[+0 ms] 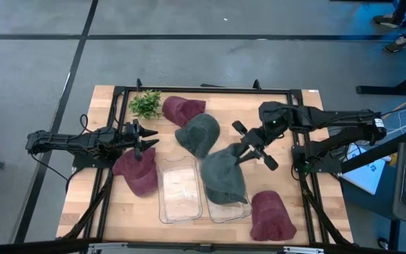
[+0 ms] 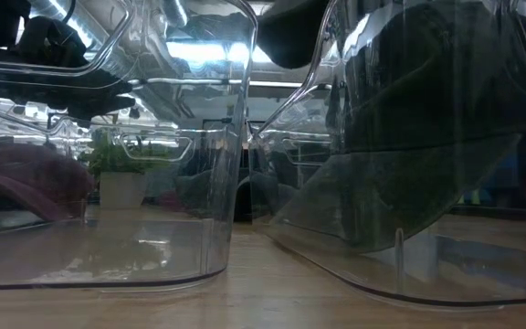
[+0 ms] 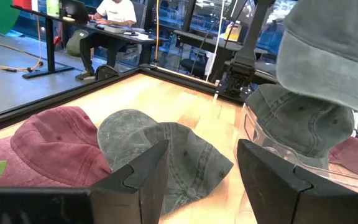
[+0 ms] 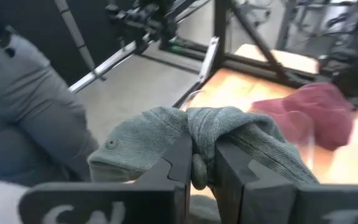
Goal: Pick & Place hat
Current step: Put the top black cap into the right transparent bin
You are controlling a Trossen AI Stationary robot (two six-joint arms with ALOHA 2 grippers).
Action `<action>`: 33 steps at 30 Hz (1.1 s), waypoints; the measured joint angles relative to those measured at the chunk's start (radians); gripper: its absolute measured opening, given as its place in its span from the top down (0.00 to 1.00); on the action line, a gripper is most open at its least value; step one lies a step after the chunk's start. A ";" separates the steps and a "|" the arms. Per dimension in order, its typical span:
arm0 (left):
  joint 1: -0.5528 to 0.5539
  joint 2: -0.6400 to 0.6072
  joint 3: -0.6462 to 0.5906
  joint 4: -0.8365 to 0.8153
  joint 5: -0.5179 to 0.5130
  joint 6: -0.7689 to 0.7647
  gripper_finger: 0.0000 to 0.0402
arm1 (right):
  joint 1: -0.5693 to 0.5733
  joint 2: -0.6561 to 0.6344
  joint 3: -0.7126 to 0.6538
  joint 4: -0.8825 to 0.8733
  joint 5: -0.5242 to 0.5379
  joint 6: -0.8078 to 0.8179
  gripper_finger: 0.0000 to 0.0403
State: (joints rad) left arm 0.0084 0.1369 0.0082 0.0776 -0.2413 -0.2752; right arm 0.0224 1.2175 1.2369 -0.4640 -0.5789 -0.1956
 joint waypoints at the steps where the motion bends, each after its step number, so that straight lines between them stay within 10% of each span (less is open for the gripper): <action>1: 0.000 0.000 0.000 0.000 0.000 0.000 0.54 | 0.008 0.000 0.000 -0.011 0.000 -0.005 0.89; 33: 0.000 0.000 0.000 0.000 0.000 0.000 0.54 | 0.062 0.122 0.000 -0.209 0.022 -0.022 0.90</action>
State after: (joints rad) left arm 0.0083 0.1368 0.0082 0.0776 -0.2413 -0.2752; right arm 0.0841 1.3392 1.2369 -0.6728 -0.5567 -0.2176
